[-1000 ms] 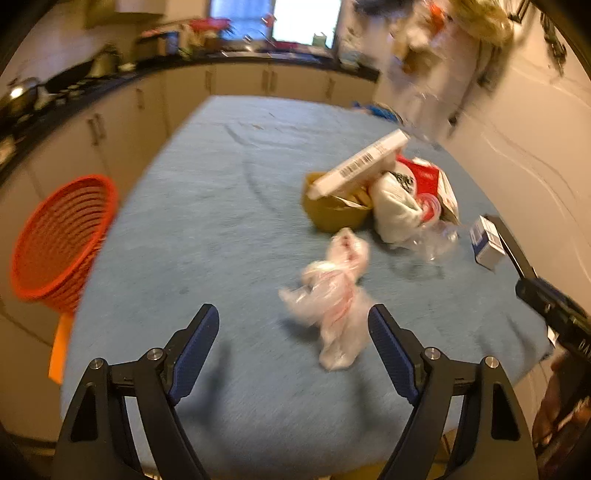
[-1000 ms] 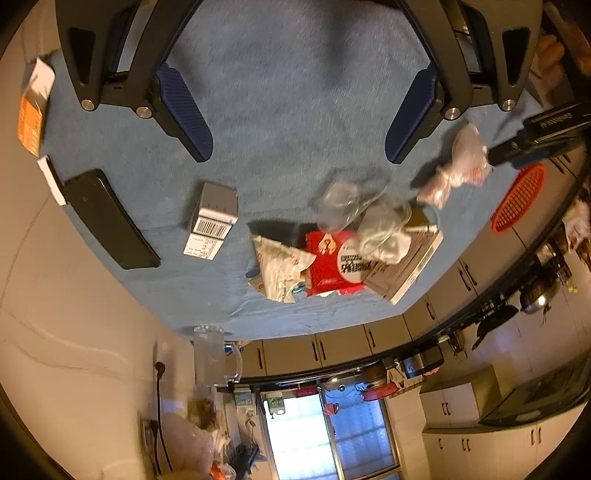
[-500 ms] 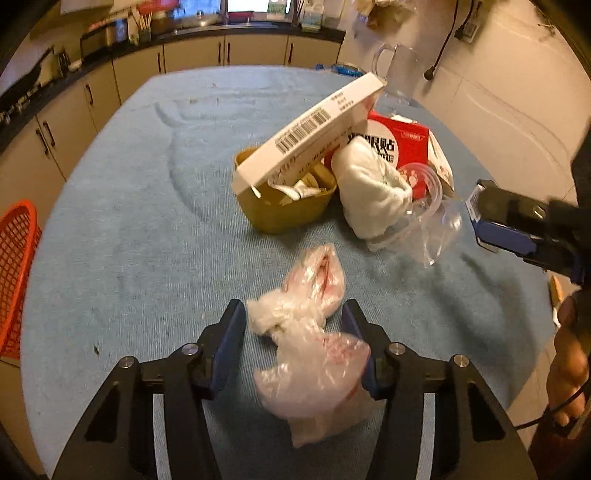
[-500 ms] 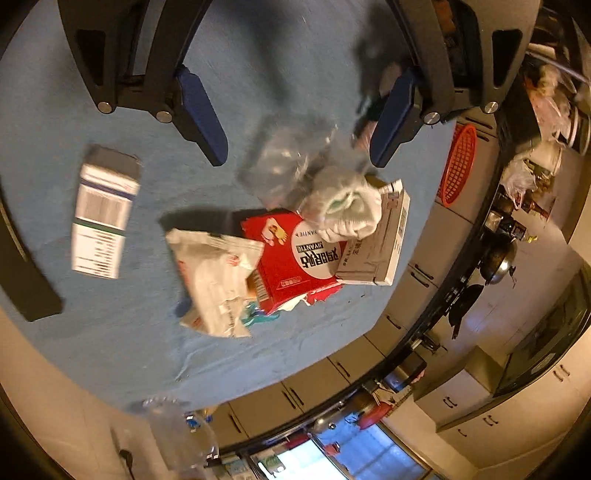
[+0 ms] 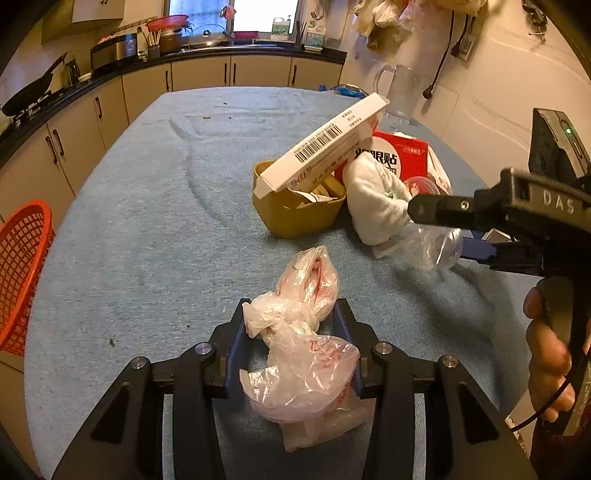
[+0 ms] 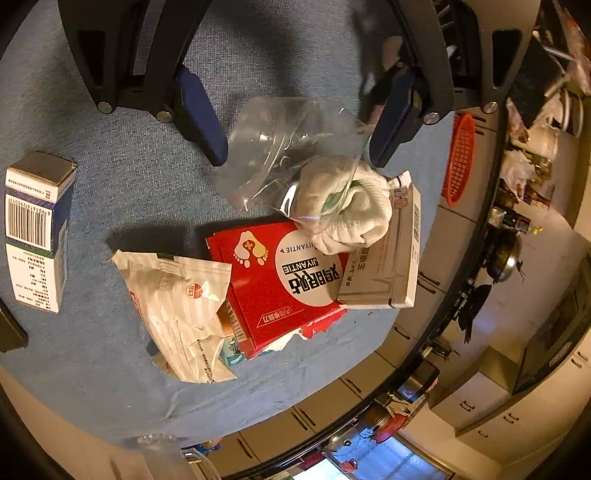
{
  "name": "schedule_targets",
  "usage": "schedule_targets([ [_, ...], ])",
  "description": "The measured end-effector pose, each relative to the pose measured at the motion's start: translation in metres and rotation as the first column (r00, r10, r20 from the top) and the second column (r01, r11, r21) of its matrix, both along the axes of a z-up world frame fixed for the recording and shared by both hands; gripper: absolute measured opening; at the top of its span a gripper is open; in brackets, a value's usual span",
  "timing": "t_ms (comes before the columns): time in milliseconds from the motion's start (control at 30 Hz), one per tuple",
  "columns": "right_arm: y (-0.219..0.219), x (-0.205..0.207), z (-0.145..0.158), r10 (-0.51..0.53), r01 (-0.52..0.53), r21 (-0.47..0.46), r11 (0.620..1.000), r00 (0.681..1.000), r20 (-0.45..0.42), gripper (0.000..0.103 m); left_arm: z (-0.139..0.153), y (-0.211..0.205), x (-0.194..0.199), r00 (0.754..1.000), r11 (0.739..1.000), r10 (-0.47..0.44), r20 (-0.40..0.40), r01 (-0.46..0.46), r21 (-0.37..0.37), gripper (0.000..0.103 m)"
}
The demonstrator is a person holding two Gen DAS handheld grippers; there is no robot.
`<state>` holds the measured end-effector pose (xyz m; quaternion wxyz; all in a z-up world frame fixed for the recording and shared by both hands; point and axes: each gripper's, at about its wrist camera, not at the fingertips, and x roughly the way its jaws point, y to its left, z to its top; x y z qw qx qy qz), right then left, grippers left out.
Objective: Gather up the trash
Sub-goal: 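Grasp the crumpled plastic bag with the left tool while the right tool grasps the clear plastic cup, then carry the bag and cup to the orange basket and release both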
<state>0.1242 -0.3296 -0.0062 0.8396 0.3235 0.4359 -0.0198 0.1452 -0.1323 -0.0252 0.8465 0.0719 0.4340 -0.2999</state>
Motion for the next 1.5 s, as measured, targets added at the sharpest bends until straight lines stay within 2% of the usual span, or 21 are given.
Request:
schedule_targets([
  [67,0.001,-0.005,0.004,0.004,-0.004,-0.032,0.999,1.0,0.008,0.075,0.003,0.003,-0.002,1.0,1.0,0.001,0.016,-0.001,-0.001,0.043],
  [233,-0.004,-0.024,0.014,-0.02,0.023,-0.077,0.997,0.999,0.038,0.074,0.012,0.016,-0.009,0.999,1.0,0.007,0.032,-0.007,-0.02,0.043],
  [500,-0.01,-0.044,0.033,-0.034,0.041,-0.09,0.995,0.996,0.081,0.074,0.027,0.028,-0.005,0.998,0.998,0.028,0.062,-0.025,-0.05,0.043],
  [667,0.004,-0.045,0.05,0.015,-0.002,-0.099,0.995,0.992,0.125,0.073,0.039,0.049,-0.002,0.994,0.996,0.067,0.088,-0.061,-0.064,0.043],
  [700,0.01,-0.044,0.051,0.024,-0.011,-0.099,0.995,0.991,0.129,0.058,0.041,0.055,-0.002,0.993,0.995,0.077,0.09,-0.071,-0.068,0.043],
  [733,0.015,-0.041,0.054,0.042,-0.029,-0.1,0.995,0.99,0.133,0.055,0.042,0.059,-0.002,0.992,0.994,0.085,0.092,-0.079,-0.072,0.043],
  [833,0.033,-0.027,0.058,0.092,-0.082,-0.082,0.993,0.987,0.132,0.055,0.048,0.082,0.004,0.985,0.987,0.14,0.097,-0.131,-0.09,0.043],
  [967,0.048,-0.01,0.054,0.113,-0.102,-0.107,0.989,0.988,0.107,0.054,0.046,0.096,0.013,0.982,0.983,0.173,0.078,-0.166,-0.083,0.043],
  [1133,0.056,-0.007,0.046,0.126,-0.116,-0.106,0.988,0.988,0.093,0.052,0.048,0.108,0.018,0.979,0.98,0.182,0.086,-0.174,-0.095,0.043],
  [1500,0.069,-0.014,0.062,0.143,-0.127,-0.129,0.983,0.982,0.123,0.052,0.05,0.117,0.018,0.977,0.978,0.191,0.094,-0.18,-0.108,0.043],
])
